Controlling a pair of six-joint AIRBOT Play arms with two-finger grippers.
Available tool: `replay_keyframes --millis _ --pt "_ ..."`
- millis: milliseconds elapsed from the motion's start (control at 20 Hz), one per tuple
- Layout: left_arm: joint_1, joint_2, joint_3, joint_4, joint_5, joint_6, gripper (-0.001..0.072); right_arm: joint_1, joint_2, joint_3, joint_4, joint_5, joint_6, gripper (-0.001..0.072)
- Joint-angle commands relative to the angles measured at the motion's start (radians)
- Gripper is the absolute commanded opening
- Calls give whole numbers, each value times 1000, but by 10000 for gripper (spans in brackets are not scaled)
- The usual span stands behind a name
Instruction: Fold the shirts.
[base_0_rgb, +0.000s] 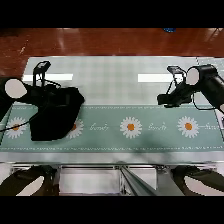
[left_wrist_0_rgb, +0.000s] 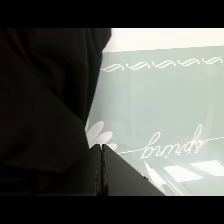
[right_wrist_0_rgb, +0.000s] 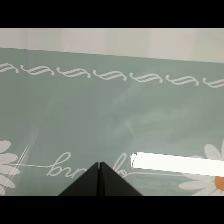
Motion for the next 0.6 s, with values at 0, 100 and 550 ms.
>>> replay_keyframes --millis 0,100,550 --pt "0 -1 0 -21 12 0 26 1 -1 0 0 0 0 18" --pt "0 -2 0 -13 50 2 26 1 -1 0 -14 -82 -13 18" --pt "26 -29 0 318 382 2 507 1 -18 0 -23 -281 -7 421"
